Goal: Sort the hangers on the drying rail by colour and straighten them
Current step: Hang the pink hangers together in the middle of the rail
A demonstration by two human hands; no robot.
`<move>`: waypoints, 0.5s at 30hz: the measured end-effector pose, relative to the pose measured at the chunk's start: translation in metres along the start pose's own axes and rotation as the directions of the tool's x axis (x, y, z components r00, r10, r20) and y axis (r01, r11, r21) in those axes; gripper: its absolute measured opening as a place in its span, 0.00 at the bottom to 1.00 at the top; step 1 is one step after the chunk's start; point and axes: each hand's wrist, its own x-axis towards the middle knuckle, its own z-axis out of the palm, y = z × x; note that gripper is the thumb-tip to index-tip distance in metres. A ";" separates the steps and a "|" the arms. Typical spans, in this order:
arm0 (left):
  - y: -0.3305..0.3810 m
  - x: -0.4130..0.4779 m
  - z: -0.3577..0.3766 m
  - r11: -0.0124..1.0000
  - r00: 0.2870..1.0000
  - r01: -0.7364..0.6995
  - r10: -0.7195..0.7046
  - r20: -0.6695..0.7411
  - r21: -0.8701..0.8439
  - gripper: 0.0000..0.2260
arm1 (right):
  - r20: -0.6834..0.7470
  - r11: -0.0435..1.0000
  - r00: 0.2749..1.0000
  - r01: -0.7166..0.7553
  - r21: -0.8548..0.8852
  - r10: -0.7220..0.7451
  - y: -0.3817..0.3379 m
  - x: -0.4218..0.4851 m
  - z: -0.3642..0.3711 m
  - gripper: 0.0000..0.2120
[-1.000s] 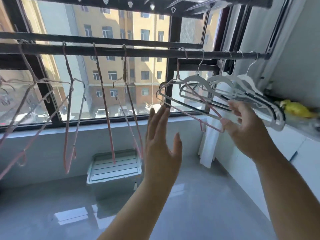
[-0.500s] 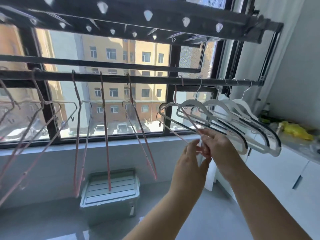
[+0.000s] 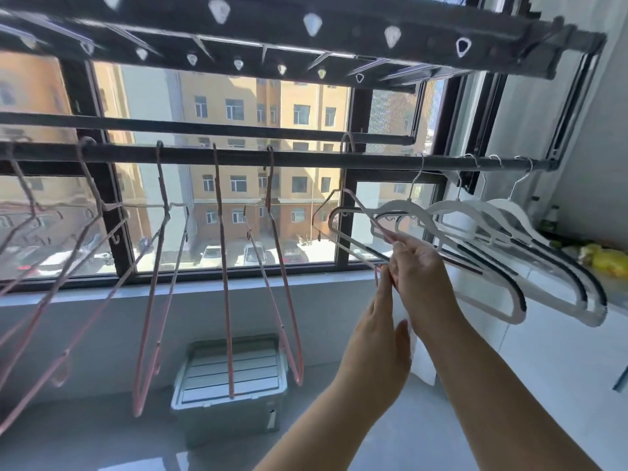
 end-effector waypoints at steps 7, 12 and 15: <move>-0.037 0.003 0.006 0.975 0.981 0.192 -0.187 -0.050 0.112 0.32 | 0.057 0.997 0.998 -0.017 -0.070 0.021 0.035 0.018 -0.005 0.15; -0.078 -0.003 0.011 0.854 0.858 0.498 -0.460 -0.230 0.149 0.29 | 0.094 0.966 0.965 -0.251 0.067 0.244 0.098 0.012 -0.042 0.13; -0.096 -0.014 0.018 0.806 0.821 0.556 -0.494 -0.288 0.203 0.30 | 0.169 0.924 0.928 -0.357 0.137 0.333 0.130 0.001 -0.066 0.13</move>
